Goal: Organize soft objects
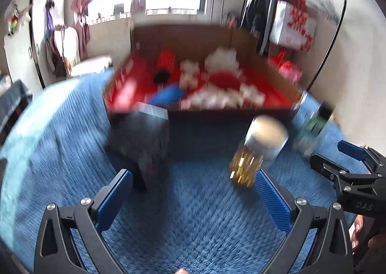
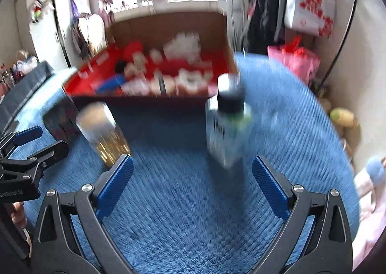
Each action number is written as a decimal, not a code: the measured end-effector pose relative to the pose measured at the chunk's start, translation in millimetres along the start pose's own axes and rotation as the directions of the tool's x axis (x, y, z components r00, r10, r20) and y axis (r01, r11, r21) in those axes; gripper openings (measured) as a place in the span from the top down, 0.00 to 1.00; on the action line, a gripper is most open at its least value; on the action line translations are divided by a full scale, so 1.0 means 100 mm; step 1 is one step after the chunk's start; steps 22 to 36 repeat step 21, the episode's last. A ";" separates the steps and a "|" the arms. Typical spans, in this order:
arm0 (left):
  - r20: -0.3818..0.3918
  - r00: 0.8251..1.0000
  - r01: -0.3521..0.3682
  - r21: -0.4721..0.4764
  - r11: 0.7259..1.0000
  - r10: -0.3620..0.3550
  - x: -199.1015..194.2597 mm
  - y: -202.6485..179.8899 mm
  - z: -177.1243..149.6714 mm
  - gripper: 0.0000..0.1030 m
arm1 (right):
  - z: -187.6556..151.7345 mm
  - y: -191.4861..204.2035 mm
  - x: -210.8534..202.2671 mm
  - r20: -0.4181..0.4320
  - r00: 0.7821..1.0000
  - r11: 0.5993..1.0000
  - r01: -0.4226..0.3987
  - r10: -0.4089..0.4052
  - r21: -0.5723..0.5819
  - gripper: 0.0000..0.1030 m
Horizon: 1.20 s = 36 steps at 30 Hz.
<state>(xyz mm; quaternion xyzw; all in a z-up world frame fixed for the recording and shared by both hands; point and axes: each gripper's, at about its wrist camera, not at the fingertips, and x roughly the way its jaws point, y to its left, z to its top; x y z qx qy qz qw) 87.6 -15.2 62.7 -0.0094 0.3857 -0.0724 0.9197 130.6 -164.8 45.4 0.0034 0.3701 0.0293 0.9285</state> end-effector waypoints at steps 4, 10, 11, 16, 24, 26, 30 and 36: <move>-0.082 0.996 -0.032 -0.004 0.999 0.032 0.31 0.02 -0.18 0.00 | -0.21 0.00 0.30 -0.091 0.996 1.000 0.006 -0.006 0.000 0.02; -0.093 0.993 -0.077 0.023 0.997 0.079 0.37 -0.03 -0.27 0.00 | -0.34 0.05 0.35 -0.083 0.996 0.999 0.038 -0.039 -0.022 0.02; -0.094 0.992 -0.081 0.025 0.996 0.083 0.38 -0.03 -0.28 0.00 | -0.35 0.04 0.35 -0.082 0.996 0.999 0.038 -0.039 -0.017 0.02; -0.085 0.992 -0.088 0.029 0.996 0.091 0.35 -0.06 -0.31 0.00 | -0.37 0.01 0.34 -0.073 0.997 0.999 0.040 -0.040 0.003 0.01; -0.082 0.992 -0.093 0.029 0.995 0.095 0.33 -0.06 -0.32 0.00 | -0.35 0.01 0.35 -0.072 0.997 0.999 0.041 -0.041 0.008 0.00; -0.082 0.992 -0.093 0.029 0.995 0.095 0.33 -0.06 -0.32 0.00 | -0.35 0.01 0.35 -0.072 0.997 0.999 0.041 -0.041 0.008 0.00; -0.082 0.992 -0.093 0.029 0.995 0.095 0.33 -0.06 -0.32 0.00 | -0.35 0.01 0.35 -0.072 0.997 0.999 0.041 -0.041 0.008 0.00; -0.082 0.992 -0.093 0.029 0.995 0.095 0.33 -0.06 -0.32 0.00 | -0.35 0.01 0.35 -0.072 0.997 0.999 0.041 -0.041 0.008 0.00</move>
